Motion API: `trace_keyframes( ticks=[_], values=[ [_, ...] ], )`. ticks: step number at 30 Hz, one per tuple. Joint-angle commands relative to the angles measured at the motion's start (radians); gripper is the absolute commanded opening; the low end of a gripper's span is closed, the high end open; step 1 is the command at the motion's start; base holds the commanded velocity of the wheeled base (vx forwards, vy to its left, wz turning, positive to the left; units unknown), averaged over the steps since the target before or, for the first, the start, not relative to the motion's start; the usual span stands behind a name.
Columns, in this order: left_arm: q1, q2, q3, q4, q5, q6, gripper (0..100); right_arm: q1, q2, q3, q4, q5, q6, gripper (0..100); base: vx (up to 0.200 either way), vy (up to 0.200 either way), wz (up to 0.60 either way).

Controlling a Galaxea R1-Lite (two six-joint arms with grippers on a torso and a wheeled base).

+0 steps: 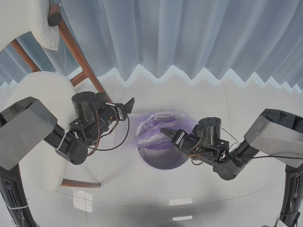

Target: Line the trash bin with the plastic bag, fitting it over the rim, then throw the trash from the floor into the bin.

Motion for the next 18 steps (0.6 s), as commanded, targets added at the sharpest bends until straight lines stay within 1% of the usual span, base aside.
trace_keyframes(
  ticks=[1, 7, 12, 14, 18],
  values=[
    [-0.002, -0.007, 0.004, -0.001, 0.001, 0.001, 100, -0.003, 0.029, -0.007, -0.007, -0.003, -0.001, 0, 0.0, 0.0, 0.0],
    [0.001, -0.008, 0.006, -0.001, 0.001, 0.002, 100, 0.004, -0.013, 0.026, 0.005, -0.003, -0.016, 0, 0.0, 0.0, 0.0],
    [0.0, -0.005, 0.027, -0.001, 0.001, 0.004, 100, 0.033, -0.04, 0.103, 0.042, 0.0, -0.088, 0, 0.0, 0.0, 0.0],
    [-0.003, -0.002, 0.035, 0.0, 0.001, 0.004, 100, 0.051, -0.04, 0.146, 0.061, 0.0, -0.143, 0, 0.0, 0.0, 0.0],
    [-0.005, -0.004, 0.065, 0.002, 0.0, 0.007, 100, 0.082, -0.042, 0.187, 0.082, 0.002, -0.162, 0, 0.0, 0.0, 0.0]
  ],
)
